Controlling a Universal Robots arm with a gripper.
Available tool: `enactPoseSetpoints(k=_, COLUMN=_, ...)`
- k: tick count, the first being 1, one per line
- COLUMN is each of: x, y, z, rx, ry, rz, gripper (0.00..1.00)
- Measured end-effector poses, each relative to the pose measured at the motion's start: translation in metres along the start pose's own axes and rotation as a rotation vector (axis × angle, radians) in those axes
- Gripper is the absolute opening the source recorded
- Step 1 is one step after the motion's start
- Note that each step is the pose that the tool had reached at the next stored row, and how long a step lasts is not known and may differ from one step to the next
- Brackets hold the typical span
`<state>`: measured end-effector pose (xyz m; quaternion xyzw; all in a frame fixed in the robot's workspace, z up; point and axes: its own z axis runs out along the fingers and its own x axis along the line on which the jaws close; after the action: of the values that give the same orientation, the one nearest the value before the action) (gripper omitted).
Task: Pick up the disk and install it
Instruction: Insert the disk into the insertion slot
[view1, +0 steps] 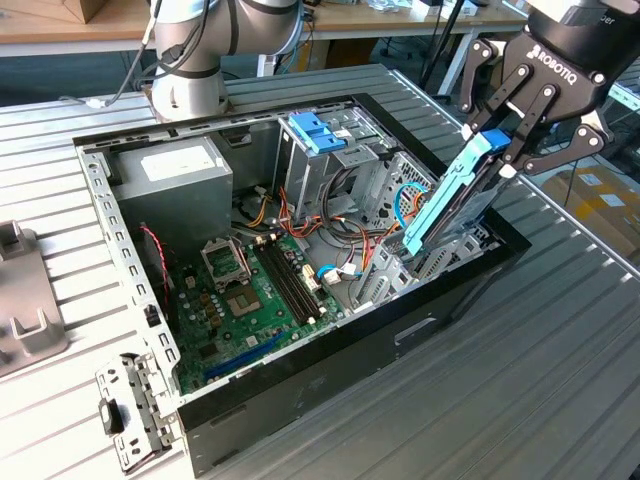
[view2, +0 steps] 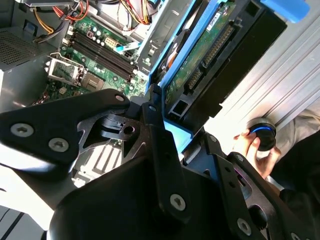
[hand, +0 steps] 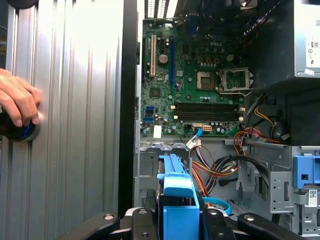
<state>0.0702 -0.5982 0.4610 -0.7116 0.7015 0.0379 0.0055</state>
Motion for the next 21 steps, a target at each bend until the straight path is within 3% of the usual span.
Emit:
enactPoseSetpoints(k=8, x=0.0000, y=0.0040, z=0.0013, rx=0.0000, ry=0.0000, rz=0.000, gripper=0.37)
enactPoseSetpoints(k=21, x=-0.0086, y=0.0038, z=0.0088, rx=0.0000, ry=0.0000, rz=0.000, gripper=0.37)
